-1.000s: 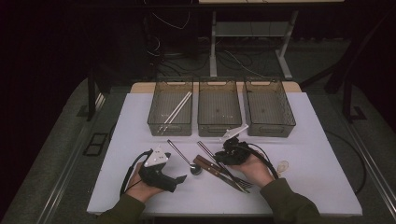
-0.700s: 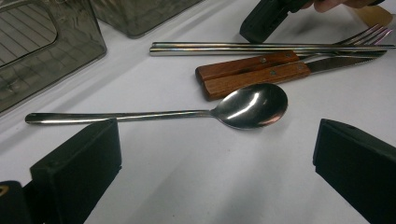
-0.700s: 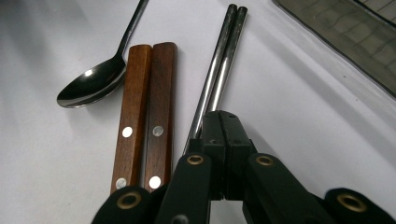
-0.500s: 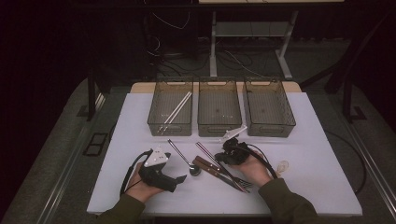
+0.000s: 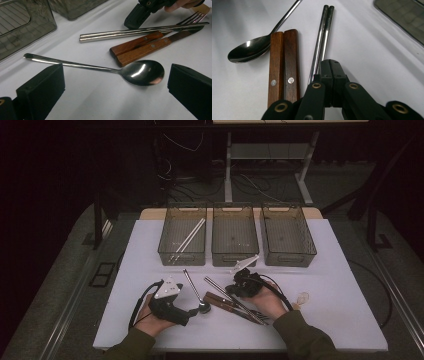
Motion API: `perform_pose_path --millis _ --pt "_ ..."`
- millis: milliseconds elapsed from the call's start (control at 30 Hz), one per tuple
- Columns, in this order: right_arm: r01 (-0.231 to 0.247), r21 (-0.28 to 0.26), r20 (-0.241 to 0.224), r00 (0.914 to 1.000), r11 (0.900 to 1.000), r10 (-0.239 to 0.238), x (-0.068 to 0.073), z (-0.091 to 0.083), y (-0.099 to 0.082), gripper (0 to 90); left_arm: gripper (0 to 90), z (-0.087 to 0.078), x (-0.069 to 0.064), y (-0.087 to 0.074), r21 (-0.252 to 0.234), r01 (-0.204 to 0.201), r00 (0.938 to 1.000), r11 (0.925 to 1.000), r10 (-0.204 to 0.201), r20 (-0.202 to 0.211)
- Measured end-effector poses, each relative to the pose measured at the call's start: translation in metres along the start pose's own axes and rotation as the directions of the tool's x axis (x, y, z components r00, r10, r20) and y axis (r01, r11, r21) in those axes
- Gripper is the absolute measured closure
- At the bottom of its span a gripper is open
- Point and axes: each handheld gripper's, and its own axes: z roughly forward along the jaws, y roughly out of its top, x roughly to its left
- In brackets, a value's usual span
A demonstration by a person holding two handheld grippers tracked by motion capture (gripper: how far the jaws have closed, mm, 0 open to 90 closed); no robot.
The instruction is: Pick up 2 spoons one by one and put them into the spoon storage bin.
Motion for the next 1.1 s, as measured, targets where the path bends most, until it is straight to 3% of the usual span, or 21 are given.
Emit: perform_pose_path --millis 300,467,800,1100 --pt "0.012 -0.005 -0.025 0.9996 0.9999 -0.012 0.002 0.000 0.000 89.8 0.0 0.000 0.000 0.000 0.000 0.003 1.0000 1.0000 -0.003 0.000" --pt "-0.003 -0.033 -0.028 0.9996 0.9994 0.002 0.001 -0.015 -0.003 85.8 0.0 0.000 0.000 0.000 0.000 0.002 1.0000 1.0000 -0.002 0.001" --pt "-0.016 -0.021 -0.058 0.9982 0.9997 0.015 0.007 -0.045 -0.035 83.1 0.0 0.000 -0.001 0.000 -0.001 0.003 1.0000 1.0000 -0.003 0.000" --pt "-0.021 0.001 -0.058 0.9981 0.9998 0.021 0.009 -0.050 -0.051 83.2 0.0 0.001 -0.001 0.000 0.004 0.001 1.0000 1.0000 -0.001 -0.001"
